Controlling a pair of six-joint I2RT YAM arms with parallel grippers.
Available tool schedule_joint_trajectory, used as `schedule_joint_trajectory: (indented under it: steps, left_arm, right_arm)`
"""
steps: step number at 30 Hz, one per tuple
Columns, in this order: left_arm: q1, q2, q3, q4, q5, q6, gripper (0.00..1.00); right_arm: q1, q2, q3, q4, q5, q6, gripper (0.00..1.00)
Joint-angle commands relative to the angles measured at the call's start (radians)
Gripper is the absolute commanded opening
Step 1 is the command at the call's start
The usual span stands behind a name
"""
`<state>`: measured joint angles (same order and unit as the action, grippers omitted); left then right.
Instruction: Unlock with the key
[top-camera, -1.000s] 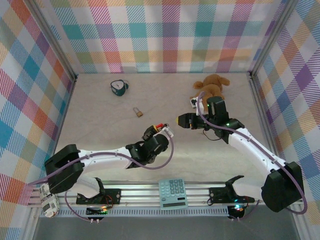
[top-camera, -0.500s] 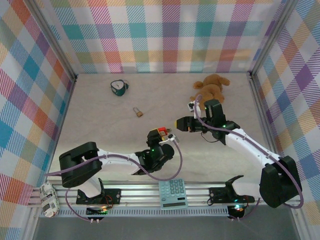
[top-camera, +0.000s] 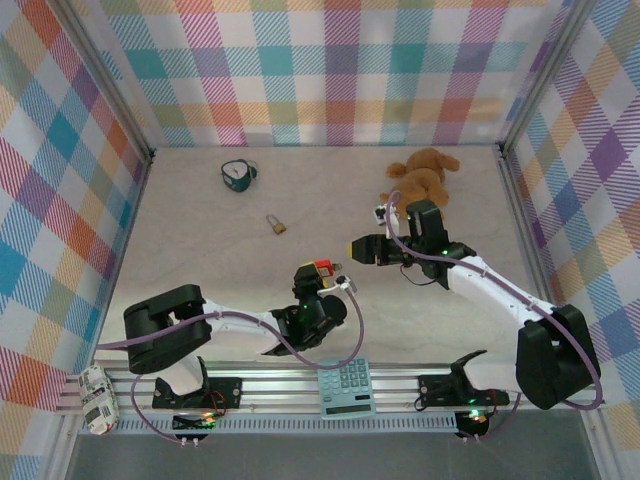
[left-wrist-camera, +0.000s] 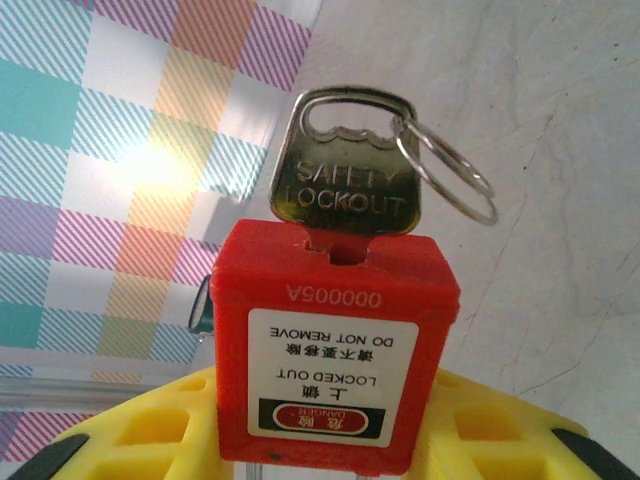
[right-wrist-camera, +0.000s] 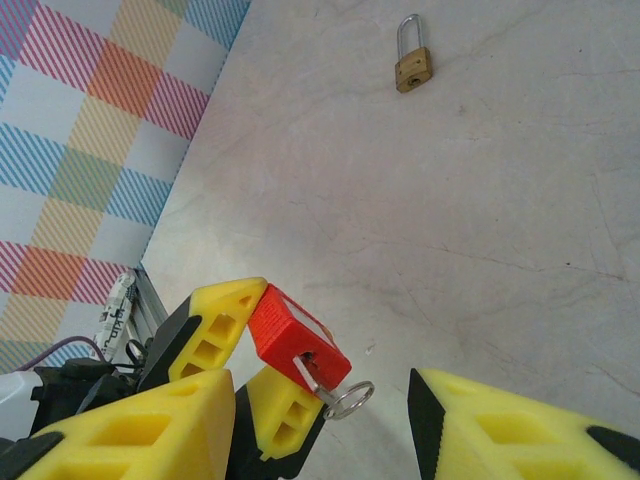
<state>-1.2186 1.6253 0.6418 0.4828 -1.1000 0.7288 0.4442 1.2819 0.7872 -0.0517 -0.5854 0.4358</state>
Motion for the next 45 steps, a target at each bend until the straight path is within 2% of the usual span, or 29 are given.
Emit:
schedule_joint_trajectory:
  steps: [1, 10, 23, 37, 45]
  left_arm:
    - [-0.016, 0.035, -0.020, 0.123, -0.051, 0.063, 0.14]
    - [-0.034, 0.129, -0.051, 0.336, -0.085, 0.239, 0.15]
    - [-0.051, 0.147, -0.068, 0.375, -0.063, 0.265, 0.16]
    - [-0.059, 0.168, -0.070, 0.388, -0.075, 0.285, 0.15]
    - [-0.061, 0.192, -0.077, 0.473, -0.087, 0.351, 0.15]
  right_arm:
    - [-0.001, -0.004, -0.022, 0.021, -0.038, -0.017, 0.50]
    - [0.003, -0.005, -0.045, 0.021, -0.041, -0.035, 0.50]
    - [0.062, 0.036, -0.033, -0.032, 0.032, -0.105, 0.49]
    - [0.082, 0.060, -0.023, -0.049, 0.008, -0.139, 0.48]
    - [0.110, 0.072, 0.005, -0.133, 0.025, -0.204, 0.46]
